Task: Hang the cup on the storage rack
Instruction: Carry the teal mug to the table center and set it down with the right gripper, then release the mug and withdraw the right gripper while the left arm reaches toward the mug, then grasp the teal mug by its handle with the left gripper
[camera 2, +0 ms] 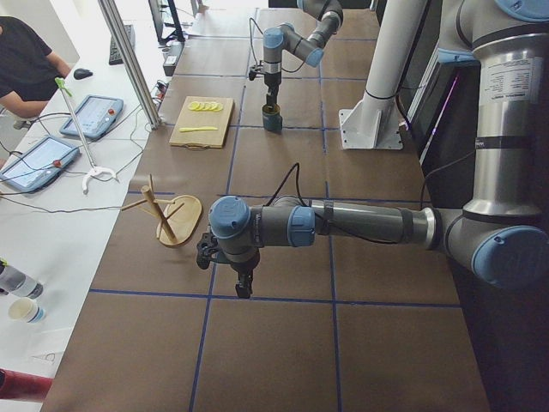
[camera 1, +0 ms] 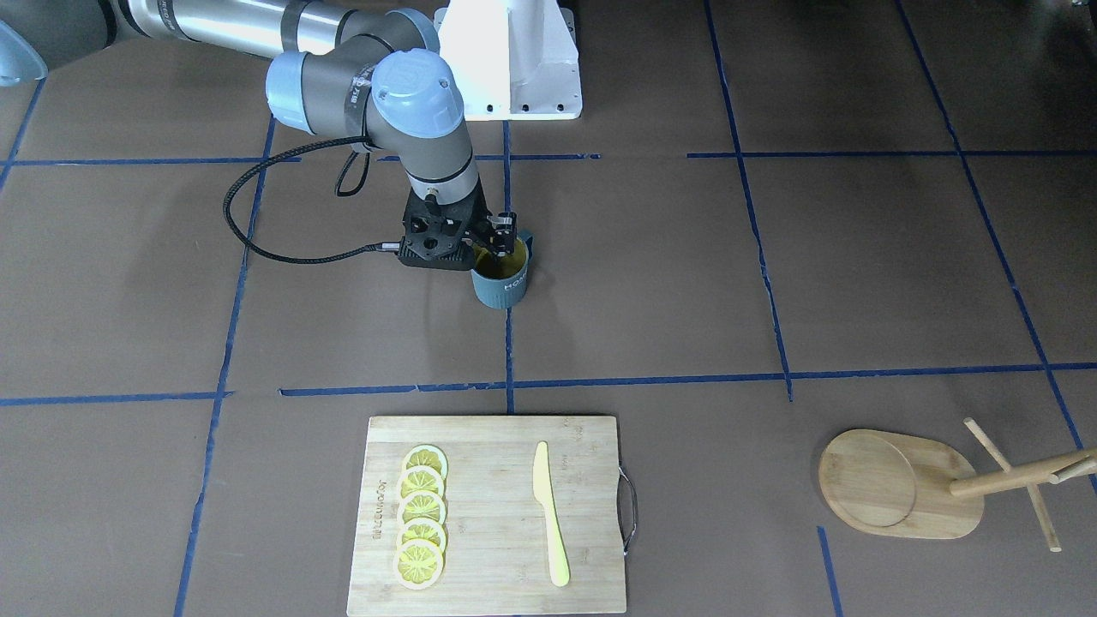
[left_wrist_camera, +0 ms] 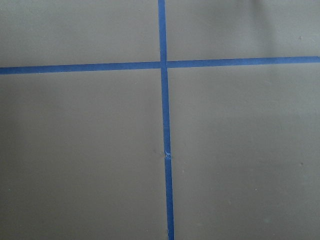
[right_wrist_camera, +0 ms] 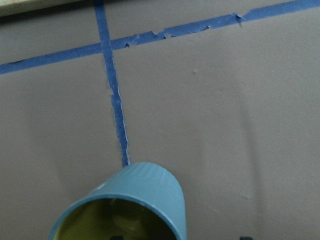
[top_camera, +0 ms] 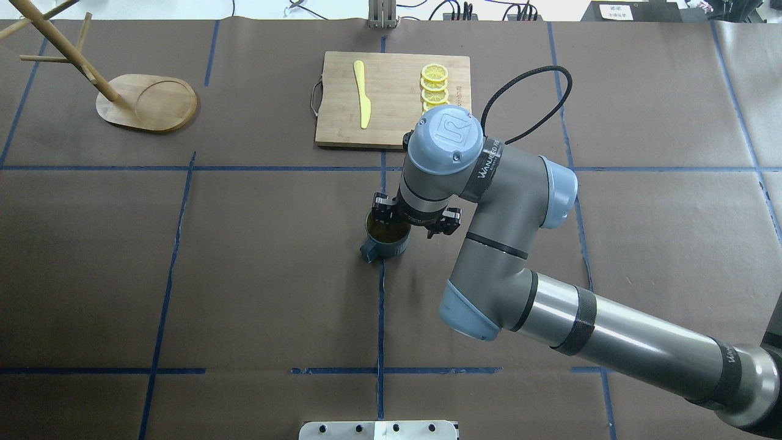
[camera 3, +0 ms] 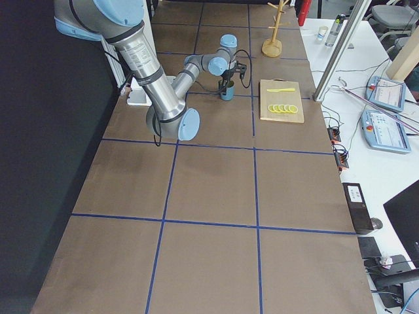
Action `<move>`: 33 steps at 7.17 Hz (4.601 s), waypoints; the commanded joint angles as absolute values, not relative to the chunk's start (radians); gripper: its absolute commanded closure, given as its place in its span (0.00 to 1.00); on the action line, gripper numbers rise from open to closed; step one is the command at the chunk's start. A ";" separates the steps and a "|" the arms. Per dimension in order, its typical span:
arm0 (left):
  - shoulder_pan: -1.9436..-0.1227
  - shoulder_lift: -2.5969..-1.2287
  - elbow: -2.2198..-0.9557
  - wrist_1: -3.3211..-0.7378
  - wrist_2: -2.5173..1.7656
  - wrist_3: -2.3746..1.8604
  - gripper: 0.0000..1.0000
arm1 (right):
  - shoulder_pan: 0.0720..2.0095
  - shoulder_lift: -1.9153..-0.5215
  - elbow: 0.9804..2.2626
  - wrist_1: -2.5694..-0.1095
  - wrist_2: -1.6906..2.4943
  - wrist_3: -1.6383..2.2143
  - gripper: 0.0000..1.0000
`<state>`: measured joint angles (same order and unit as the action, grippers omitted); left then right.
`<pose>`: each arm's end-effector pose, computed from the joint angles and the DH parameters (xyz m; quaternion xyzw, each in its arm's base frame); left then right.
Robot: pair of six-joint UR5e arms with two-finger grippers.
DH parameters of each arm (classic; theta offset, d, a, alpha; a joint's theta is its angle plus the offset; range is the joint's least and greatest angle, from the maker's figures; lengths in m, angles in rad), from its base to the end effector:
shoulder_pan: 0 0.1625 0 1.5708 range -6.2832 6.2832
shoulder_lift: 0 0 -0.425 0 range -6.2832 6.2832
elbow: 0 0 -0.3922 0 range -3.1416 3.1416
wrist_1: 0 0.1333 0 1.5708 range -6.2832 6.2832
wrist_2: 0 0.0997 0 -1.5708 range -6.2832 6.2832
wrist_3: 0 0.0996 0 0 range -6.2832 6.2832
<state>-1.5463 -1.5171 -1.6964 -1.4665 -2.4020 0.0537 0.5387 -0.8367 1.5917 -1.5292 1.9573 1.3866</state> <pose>-0.0483 -0.4672 0.6290 -0.0089 0.4039 0.0292 0.9143 -0.5569 -0.4444 0.2025 -0.0310 -0.4186 0.0862 0.9035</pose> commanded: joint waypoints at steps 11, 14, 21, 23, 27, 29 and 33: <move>-1.087 -1.705 -1.965 -1.752 -2.336 -0.170 0.00 | 1.029 -1.457 1.983 -1.531 2.259 0.779 0.00; -0.870 -1.859 -1.757 -2.181 -2.129 -0.387 0.00 | 1.155 -1.572 1.950 -1.531 2.258 0.637 0.00; -0.422 -1.956 -1.565 -2.843 -1.560 -0.543 0.02 | 1.354 -1.652 1.812 -1.529 2.298 0.405 0.00; -0.370 -1.968 -1.514 -2.884 -1.507 -0.541 0.03 | 1.364 -1.660 1.812 -1.529 2.298 0.406 0.00; -0.276 -2.014 -1.460 -2.913 -1.313 -0.546 0.07 | 1.364 -1.660 1.805 -1.529 2.299 0.407 0.00; -0.247 -2.063 -1.418 -2.915 -1.258 -0.548 0.11 | 1.364 -1.657 1.805 -1.529 2.298 0.407 0.00; -0.247 -2.065 -1.399 -2.913 -1.236 -0.546 0.20 | 1.364 -1.657 1.804 -1.529 2.298 0.407 0.00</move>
